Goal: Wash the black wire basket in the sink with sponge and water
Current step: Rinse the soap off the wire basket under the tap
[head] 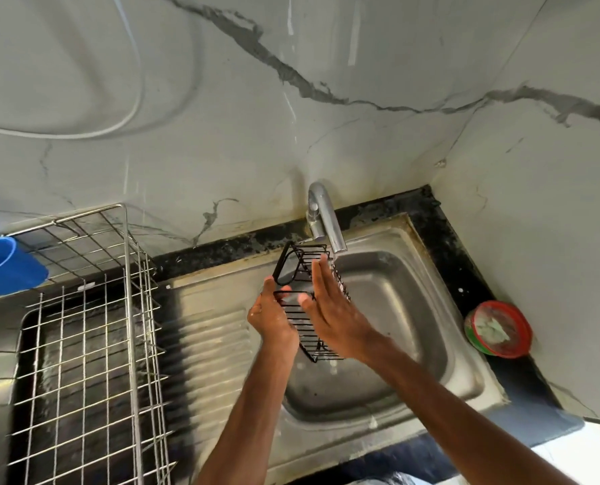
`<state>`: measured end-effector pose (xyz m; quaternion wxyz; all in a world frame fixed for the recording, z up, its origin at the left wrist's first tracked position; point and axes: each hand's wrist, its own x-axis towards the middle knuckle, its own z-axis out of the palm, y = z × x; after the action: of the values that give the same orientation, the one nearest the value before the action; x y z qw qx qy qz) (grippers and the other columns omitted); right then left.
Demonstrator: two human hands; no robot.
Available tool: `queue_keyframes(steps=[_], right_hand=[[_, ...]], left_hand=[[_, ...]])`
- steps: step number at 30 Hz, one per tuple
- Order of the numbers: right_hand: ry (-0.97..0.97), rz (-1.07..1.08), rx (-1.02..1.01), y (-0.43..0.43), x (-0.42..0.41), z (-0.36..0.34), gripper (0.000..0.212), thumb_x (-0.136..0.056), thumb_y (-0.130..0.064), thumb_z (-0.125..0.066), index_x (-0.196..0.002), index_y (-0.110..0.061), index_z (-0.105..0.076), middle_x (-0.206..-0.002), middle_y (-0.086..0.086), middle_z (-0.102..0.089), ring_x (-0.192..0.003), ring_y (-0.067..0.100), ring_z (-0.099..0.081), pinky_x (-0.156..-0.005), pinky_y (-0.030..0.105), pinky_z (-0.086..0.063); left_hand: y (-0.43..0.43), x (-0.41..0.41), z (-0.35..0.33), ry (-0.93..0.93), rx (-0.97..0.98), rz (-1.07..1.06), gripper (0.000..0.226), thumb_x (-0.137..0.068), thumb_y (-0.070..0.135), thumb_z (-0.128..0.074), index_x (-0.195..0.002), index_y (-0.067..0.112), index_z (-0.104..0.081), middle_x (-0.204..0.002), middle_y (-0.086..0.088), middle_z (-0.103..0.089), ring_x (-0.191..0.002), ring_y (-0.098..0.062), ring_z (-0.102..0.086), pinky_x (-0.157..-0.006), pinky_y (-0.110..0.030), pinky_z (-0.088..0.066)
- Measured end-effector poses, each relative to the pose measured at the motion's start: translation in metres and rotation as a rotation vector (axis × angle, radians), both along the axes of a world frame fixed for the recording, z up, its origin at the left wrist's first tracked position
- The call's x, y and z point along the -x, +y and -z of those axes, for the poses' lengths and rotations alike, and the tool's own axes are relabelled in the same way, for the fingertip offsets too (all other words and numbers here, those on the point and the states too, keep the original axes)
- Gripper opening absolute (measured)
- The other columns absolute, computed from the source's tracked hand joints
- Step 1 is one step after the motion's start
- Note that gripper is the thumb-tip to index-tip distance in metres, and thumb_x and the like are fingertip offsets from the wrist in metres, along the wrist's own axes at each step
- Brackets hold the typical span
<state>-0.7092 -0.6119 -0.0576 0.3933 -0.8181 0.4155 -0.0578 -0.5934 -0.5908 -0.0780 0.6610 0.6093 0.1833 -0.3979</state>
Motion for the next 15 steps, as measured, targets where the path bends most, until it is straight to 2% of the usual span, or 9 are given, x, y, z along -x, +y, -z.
queue_keyframes(steps=[2,4,6,8,10,11,13,14,15], right_hand=[[-0.075,-0.015,-0.062,0.008,0.005,0.004,0.076,-0.105,-0.057,-0.016,-0.156,-0.017,0.025,-0.162,-0.001,0.032,-0.150,0.007,0.026,-0.122,0.024,0.009],[-0.080,0.079,-0.181,-0.006,0.004,0.010,0.078,-0.104,-0.059,-0.017,-0.156,-0.019,0.024,-0.162,-0.002,0.032,-0.150,0.009,0.026,-0.123,0.029,0.010],[-0.040,0.161,-0.257,-0.027,0.003,0.020,0.081,-0.099,-0.068,-0.013,-0.159,-0.020,0.015,-0.164,-0.002,0.029,-0.151,0.013,0.024,-0.124,0.035,0.010],[0.056,0.165,-0.206,-0.036,-0.002,0.022,0.071,-0.103,-0.061,-0.009,-0.161,-0.021,0.003,-0.166,0.002,0.021,-0.153,0.016,0.022,-0.127,0.043,0.007],[0.040,0.135,-0.129,-0.027,-0.012,0.013,0.076,-0.101,-0.061,0.001,-0.158,-0.013,0.014,-0.164,0.010,0.026,-0.152,0.024,0.026,-0.126,0.044,0.008],[-0.010,0.133,-0.120,-0.014,-0.016,0.006,0.080,-0.099,-0.063,0.001,-0.156,-0.011,0.021,-0.162,0.011,0.030,-0.150,0.024,0.028,-0.125,0.040,0.010],[-0.099,0.103,-0.065,0.015,-0.016,-0.006,0.080,-0.099,-0.062,-0.006,-0.153,-0.011,0.025,-0.162,0.009,0.031,-0.150,0.020,0.027,-0.124,0.032,0.009],[-0.126,0.082,-0.023,0.025,-0.011,-0.004,0.079,-0.102,-0.059,-0.011,-0.155,-0.011,0.022,-0.163,0.009,0.027,-0.152,0.018,0.024,-0.125,0.032,0.006],[-0.128,0.065,0.026,0.025,-0.006,0.003,0.074,-0.106,-0.052,-0.018,-0.158,-0.011,0.016,-0.165,0.012,0.022,-0.153,0.020,0.019,-0.127,0.036,0.001]], left_hand=[[0.001,-0.003,0.001,0.009,0.001,0.012,0.017,-0.090,0.020,-0.077,-0.076,0.011,-0.073,-0.062,0.000,-0.073,-0.062,-0.019,-0.068,-0.078,-0.037,-0.057],[0.001,0.000,0.004,0.013,0.008,0.030,0.014,-0.092,0.020,-0.076,-0.082,0.011,-0.073,-0.062,0.001,-0.072,-0.059,-0.016,-0.068,-0.072,-0.034,-0.055],[0.000,0.004,-0.002,0.021,0.013,0.055,0.011,-0.094,0.021,-0.073,-0.087,0.013,-0.072,-0.061,0.003,-0.072,-0.057,-0.012,-0.067,-0.064,-0.028,-0.051],[-0.004,0.008,-0.007,0.041,0.010,0.059,0.011,-0.095,0.022,-0.072,-0.087,0.014,-0.071,-0.062,0.004,-0.070,-0.056,-0.010,-0.065,-0.059,-0.026,-0.048],[-0.002,0.004,-0.004,0.080,0.012,0.072,0.012,-0.095,0.023,-0.071,-0.087,0.013,-0.071,-0.064,0.003,-0.070,-0.052,-0.007,-0.066,-0.055,-0.024,-0.050],[0.000,0.003,0.000,0.112,0.042,0.080,0.017,-0.093,0.028,-0.073,-0.094,0.011,-0.072,-0.068,0.001,-0.071,-0.059,-0.010,-0.069,-0.058,-0.023,-0.053],[0.005,0.002,0.016,0.128,0.101,0.157,0.043,-0.083,0.044,-0.076,-0.109,0.010,-0.069,-0.085,-0.001,-0.072,-0.080,-0.017,-0.070,-0.073,-0.027,-0.056],[0.008,0.001,0.018,0.132,0.094,0.160,0.043,-0.083,0.047,-0.073,-0.106,0.011,-0.068,-0.087,-0.001,-0.070,-0.080,-0.016,-0.068,-0.074,-0.027,-0.055],[0.011,0.001,0.021,0.185,0.093,0.131,0.033,-0.088,0.044,-0.068,-0.097,0.012,-0.067,-0.080,0.000,-0.068,-0.071,-0.014,-0.066,-0.068,-0.025,-0.055]])
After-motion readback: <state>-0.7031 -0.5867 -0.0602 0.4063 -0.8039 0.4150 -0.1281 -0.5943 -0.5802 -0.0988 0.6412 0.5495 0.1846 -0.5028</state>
